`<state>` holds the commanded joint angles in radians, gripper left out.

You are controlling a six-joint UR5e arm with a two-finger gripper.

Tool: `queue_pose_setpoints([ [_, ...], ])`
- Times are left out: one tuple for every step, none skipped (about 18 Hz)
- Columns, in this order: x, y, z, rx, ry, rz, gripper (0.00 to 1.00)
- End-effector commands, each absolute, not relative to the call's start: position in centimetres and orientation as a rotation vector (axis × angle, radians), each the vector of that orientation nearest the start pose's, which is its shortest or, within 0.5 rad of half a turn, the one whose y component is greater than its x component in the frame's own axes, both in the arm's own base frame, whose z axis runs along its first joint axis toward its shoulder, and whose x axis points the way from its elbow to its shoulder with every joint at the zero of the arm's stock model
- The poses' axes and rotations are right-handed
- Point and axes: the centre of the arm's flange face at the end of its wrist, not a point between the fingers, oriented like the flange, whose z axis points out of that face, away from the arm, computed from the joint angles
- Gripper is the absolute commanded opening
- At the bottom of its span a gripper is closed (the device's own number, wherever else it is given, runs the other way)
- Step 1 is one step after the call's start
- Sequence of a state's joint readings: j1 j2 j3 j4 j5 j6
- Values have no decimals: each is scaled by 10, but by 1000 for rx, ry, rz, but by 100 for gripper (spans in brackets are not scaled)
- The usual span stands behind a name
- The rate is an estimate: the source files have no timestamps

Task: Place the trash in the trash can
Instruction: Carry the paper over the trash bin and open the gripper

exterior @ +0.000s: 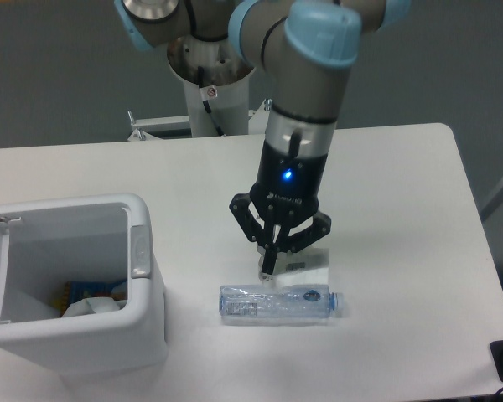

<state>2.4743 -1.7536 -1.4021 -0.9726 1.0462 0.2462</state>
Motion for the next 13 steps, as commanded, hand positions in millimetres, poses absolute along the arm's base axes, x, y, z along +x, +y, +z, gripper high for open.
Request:
queue_pose_setpoints([
  [-347, 511, 576, -2259, -653, -159, 0],
  [-339, 515, 586, -2232, -673, -165, 0],
  [-325, 520, 594, -2219, -666, -175, 0],
  [-309, 528, 596, -2224, -647, -192, 0],
  [-283, 541, 598, -2235, -608, -223, 0],
  [-252, 556, 591, -2260, -574, -263, 0],
  [-235, 562, 586, -2277, -549, -284, 0],
  [-221, 567, 582, -2290, -528, -303, 0],
  [-211, 573, 579, -2299, -507, -317, 0],
  [-202, 578, 576, -2308, -488, -329, 0],
  [-192, 586, 570, -2319, -466, -342, 0],
  [-187, 592, 567, -2324, -453, -349, 0],
  [-179, 597, 564, -2332, -436, -360, 4],
])
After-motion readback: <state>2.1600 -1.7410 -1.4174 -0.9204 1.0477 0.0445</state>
